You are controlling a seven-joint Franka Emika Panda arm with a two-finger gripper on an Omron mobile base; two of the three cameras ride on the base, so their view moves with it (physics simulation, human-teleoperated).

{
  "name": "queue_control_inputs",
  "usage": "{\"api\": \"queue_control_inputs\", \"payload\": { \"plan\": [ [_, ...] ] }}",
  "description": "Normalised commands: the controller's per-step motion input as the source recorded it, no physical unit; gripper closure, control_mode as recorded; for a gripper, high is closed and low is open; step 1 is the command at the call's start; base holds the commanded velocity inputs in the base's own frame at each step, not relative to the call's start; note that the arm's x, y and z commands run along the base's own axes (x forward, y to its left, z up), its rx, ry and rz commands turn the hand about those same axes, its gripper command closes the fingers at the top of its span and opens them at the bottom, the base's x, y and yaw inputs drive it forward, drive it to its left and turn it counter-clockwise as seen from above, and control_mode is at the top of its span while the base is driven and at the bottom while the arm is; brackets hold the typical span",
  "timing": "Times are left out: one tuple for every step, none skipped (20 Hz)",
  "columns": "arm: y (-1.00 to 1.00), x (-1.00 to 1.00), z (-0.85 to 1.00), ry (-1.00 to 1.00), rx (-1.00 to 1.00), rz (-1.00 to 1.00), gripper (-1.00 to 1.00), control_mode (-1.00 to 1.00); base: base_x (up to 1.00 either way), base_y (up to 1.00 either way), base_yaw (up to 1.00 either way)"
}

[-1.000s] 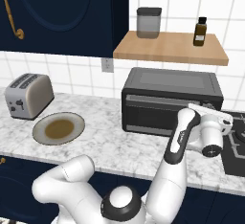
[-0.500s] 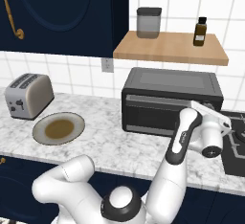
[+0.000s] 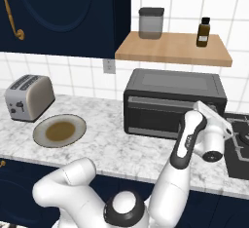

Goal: Pick up the kebab skewer and baguette bread, and place them inside the toaster oven. Close the toaster oven door and start by setting the timer.

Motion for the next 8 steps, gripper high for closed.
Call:
{"api": "queue_control_inputs", "payload": {
  "plan": [
    [-0.07,0.26,0.00,0.00,0.19,0.04,1.00,-1.00,0.00,0.00,0.00],
    [-0.07,0.26,0.00,0.00,0.19,0.05,1.00,-1.00,0.00,0.00,0.00],
    [-0.05,0.11,0.00,-0.01,0.19,0.06,1.00,-1.00,0.00,0.00,0.00],
    [-0.01,0.06,0.00,-0.03,0.20,0.06,1.00,-1.00,0.00,0.00,0.00],
    [0.00,0.07,0.00,-0.03,0.20,0.07,1.00,-1.00,0.00,0.00,0.00],
    [-0.01,0.11,0.00,-0.02,0.21,0.07,1.00,-1.00,0.00,0.00,0.00],
    [0.00,0.14,0.00,-0.03,0.19,0.07,1.00,-1.00,0.00,0.00,0.00],
    [0.00,0.19,0.00,-0.03,0.19,0.06,1.00,-1.00,0.00,0.00,0.00]
  ]
}}
